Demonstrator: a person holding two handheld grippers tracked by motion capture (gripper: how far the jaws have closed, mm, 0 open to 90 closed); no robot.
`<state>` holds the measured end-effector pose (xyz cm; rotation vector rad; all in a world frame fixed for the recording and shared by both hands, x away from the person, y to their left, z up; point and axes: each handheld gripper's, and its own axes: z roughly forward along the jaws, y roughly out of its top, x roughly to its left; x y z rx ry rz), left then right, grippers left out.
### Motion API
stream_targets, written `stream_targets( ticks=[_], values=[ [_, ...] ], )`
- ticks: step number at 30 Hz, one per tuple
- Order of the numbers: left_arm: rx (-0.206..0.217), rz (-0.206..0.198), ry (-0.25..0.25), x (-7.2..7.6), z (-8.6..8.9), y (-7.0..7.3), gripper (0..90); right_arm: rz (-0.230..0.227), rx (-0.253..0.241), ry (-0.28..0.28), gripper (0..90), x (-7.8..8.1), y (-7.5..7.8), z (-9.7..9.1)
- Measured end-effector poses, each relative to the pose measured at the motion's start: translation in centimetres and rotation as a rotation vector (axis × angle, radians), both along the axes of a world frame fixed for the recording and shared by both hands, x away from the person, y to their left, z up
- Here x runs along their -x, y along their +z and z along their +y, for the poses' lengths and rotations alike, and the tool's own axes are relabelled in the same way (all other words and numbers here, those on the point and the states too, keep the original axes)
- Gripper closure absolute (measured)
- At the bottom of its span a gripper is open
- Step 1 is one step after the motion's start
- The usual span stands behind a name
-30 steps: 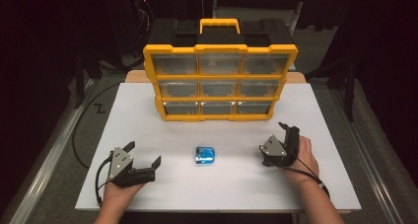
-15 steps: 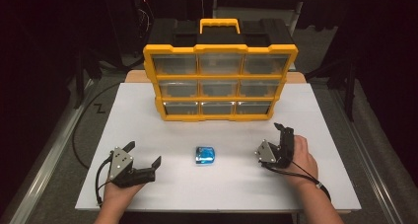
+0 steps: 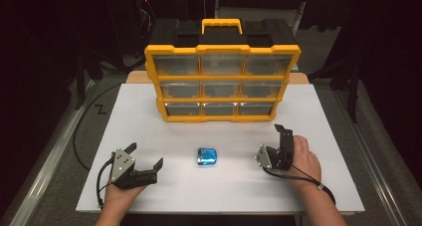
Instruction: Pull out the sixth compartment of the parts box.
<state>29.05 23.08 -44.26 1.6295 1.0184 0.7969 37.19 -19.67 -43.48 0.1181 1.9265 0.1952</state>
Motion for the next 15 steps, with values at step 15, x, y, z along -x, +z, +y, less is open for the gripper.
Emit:
stream_targets(
  ticks=[15],
  values=[
    [-0.005, 0.004, 0.002, -0.02, -0.01, -0.04, 0.3, -0.035, 0.084, 0.006, 6.5, 0.15, -0.22, 0.36]
  ],
)
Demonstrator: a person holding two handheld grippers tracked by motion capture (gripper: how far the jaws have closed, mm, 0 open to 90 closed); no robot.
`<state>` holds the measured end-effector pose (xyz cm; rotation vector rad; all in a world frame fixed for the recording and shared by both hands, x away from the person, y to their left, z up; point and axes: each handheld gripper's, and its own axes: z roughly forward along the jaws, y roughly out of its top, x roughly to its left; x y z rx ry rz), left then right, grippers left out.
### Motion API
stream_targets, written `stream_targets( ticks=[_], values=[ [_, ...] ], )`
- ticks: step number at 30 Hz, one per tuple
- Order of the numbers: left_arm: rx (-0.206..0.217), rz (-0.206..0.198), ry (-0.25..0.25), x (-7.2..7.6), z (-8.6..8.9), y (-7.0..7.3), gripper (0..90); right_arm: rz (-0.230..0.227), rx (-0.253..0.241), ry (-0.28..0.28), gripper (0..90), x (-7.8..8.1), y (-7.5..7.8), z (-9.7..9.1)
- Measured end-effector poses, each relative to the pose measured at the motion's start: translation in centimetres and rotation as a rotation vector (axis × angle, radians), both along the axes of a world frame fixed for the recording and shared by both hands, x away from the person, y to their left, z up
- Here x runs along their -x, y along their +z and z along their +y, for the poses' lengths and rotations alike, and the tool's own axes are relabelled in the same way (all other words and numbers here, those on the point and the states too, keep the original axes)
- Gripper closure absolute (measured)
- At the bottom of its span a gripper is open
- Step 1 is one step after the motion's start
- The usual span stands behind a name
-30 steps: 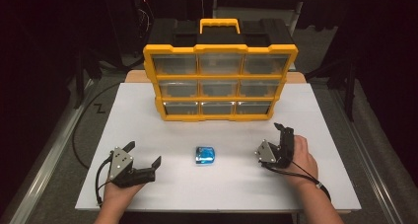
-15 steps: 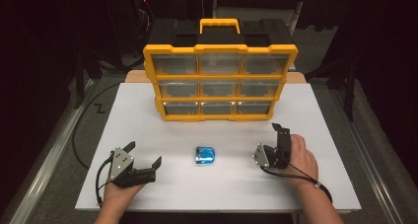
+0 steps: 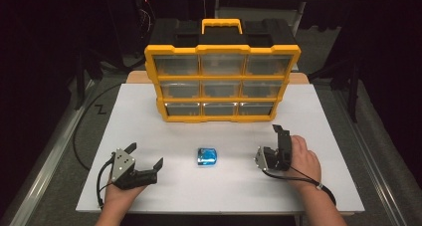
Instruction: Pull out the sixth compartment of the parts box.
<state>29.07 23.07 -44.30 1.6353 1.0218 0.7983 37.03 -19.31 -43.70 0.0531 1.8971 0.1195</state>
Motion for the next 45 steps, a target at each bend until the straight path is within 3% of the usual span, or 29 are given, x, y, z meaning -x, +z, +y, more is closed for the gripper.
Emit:
stream_targets(
  ticks=[5, 13, 16, 28, 34, 45],
  values=[
    [-0.005, 0.001, -0.006, 0.0, 0.0, 0.0, 0.3, -0.014, 0.009, -0.012, 16.9, 0.4, 0.1, 0.1],
    [-0.015, -0.001, -0.004, 0.0, -0.1, 0.0, 0.3, -0.033, 0.028, 0.002, 25.9, 0.4, 0.1, 0.1],
    [-0.017, -0.001, -0.001, 0.0, -0.1, 0.0, 0.3, -0.045, 0.033, 0.006, 35.0, 0.5, 0.1, 0.1],
    [-0.034, 0.003, -0.002, 0.0, -0.1, 0.0, 0.3, -0.054, 0.044, 0.01, 51.2, 0.8, 0.0, 0.6],
    [-0.034, 0.003, 0.0, 0.1, 0.0, 0.0, 0.3, -0.045, 0.055, 0.012, 53.6, 0.7, -0.2, 0.9],
    [-0.031, -0.007, -0.004, 0.1, 0.1, 0.2, 0.3, -0.074, 0.066, 0.011, 54.3, 0.1, -0.3, 1.7]
  ],
)
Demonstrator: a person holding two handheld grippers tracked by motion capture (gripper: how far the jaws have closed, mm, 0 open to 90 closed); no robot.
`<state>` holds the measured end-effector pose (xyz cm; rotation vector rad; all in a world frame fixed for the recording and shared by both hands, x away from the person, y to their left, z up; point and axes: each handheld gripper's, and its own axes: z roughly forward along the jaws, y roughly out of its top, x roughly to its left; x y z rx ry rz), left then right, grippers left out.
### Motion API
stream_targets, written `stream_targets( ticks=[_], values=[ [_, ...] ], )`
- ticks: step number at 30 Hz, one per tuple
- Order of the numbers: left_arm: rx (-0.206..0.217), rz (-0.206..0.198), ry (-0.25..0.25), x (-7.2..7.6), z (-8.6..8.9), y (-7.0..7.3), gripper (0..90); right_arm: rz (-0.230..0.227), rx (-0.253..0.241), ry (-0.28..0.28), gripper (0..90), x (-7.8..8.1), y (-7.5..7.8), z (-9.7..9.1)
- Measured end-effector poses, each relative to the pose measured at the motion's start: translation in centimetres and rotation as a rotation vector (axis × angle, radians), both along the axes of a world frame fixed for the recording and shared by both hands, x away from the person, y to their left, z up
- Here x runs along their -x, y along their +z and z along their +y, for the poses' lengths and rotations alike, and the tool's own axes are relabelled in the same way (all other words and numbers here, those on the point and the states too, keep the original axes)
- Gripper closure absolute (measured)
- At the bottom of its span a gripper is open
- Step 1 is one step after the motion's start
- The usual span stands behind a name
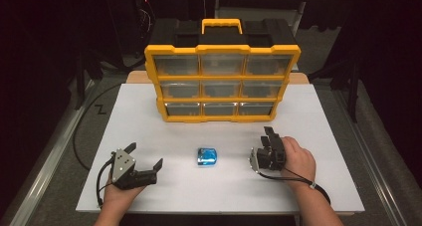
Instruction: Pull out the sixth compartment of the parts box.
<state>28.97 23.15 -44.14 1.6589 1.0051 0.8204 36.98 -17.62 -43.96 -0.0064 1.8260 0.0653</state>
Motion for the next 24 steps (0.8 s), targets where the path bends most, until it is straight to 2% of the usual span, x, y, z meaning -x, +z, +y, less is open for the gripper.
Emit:
stream_targets(
  ticks=[5, 6, 10, 15, 24],
  values=[
    [-0.004, 0.003, -0.005, -0.1, 0.1, -0.1, 0.3, -0.018, -0.007, -0.007, 54.8, -0.3, 0.2, 0.7],
    [-0.005, 0.002, -0.006, 0.0, 0.1, -0.1, 0.3, -0.026, 0.003, -0.001, 54.9, -0.4, 0.3, 0.9],
    [-0.003, -0.002, -0.011, 0.0, 0.0, 0.0, 0.3, -0.025, -0.001, -0.003, 55.2, -0.8, 0.6, 1.1],
    [-0.01, 0.001, -0.016, 0.0, -0.1, -0.1, 0.3, -0.053, -0.003, -0.005, 55.2, -1.1, 1.1, 1.3],
    [-0.009, 0.001, -0.019, 0.0, -0.1, -0.1, 0.3, -0.081, -0.033, -0.021, 55.7, -1.8, 3.0, 1.5]
  ],
)
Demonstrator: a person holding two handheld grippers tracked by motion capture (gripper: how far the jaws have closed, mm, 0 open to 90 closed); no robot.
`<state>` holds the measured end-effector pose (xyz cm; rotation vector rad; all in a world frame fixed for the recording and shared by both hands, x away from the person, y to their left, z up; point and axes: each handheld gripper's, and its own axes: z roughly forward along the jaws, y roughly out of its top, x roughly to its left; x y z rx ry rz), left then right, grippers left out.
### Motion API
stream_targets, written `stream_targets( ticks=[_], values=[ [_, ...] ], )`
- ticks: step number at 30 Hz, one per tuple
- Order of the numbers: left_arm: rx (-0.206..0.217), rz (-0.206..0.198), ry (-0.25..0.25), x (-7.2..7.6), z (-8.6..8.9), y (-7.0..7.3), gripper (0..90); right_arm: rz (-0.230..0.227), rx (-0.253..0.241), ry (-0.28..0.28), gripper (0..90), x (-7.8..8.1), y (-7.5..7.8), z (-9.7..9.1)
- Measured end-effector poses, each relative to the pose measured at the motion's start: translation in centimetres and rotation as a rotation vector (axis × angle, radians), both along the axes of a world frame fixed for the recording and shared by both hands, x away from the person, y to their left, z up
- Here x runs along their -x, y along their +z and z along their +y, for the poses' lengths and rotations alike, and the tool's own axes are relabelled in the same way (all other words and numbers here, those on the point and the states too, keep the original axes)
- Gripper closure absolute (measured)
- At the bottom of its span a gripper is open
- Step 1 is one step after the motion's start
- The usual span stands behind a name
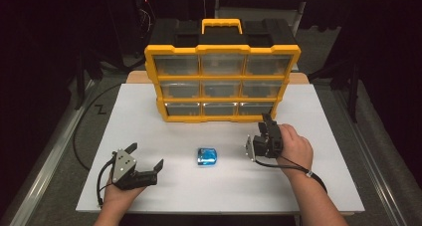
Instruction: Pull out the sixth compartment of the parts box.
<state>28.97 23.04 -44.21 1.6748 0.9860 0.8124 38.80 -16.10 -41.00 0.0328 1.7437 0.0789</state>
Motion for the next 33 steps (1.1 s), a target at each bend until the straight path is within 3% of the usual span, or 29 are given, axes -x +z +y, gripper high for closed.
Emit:
stream_targets(
  ticks=[33],
  values=[
    [-0.006, -0.004, -0.016, 0.0, -0.1, 0.0, 0.3, -0.1, 0.014, 0.008, 58.5, -1.8, 4.9, 0.6]
  ],
)
